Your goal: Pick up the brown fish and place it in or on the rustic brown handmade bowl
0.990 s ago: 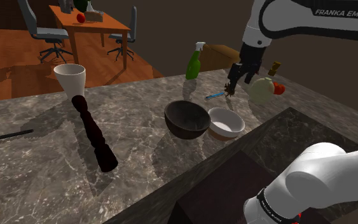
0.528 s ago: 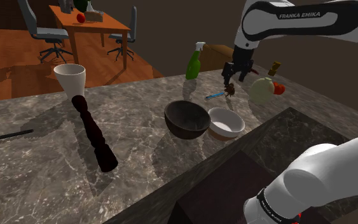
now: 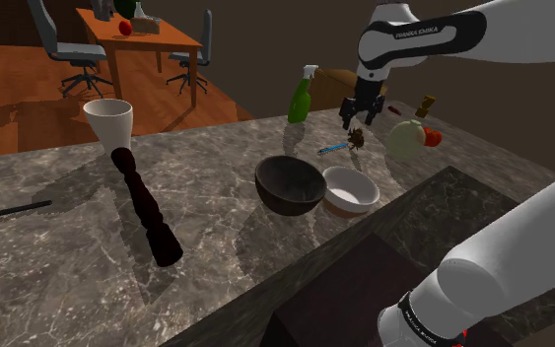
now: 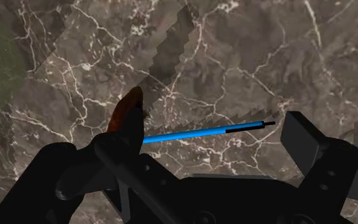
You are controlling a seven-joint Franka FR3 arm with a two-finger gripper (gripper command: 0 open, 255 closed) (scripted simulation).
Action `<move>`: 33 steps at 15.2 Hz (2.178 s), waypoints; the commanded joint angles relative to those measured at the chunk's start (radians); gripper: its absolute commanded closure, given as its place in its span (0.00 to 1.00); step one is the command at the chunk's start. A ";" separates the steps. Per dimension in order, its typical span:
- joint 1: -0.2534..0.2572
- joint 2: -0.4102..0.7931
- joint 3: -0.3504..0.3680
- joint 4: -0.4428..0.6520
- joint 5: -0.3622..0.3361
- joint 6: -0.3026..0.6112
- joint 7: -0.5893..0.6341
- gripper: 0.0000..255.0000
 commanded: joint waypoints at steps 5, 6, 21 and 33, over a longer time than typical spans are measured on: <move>-0.047 0.208 -0.054 0.169 0.042 0.035 -0.033 0.00; -0.056 0.244 -0.061 0.201 0.052 0.037 -0.039 0.00; -0.111 0.430 -0.088 0.289 0.104 0.127 -0.066 0.00; -0.111 0.430 -0.089 0.289 0.104 0.127 -0.067 1.00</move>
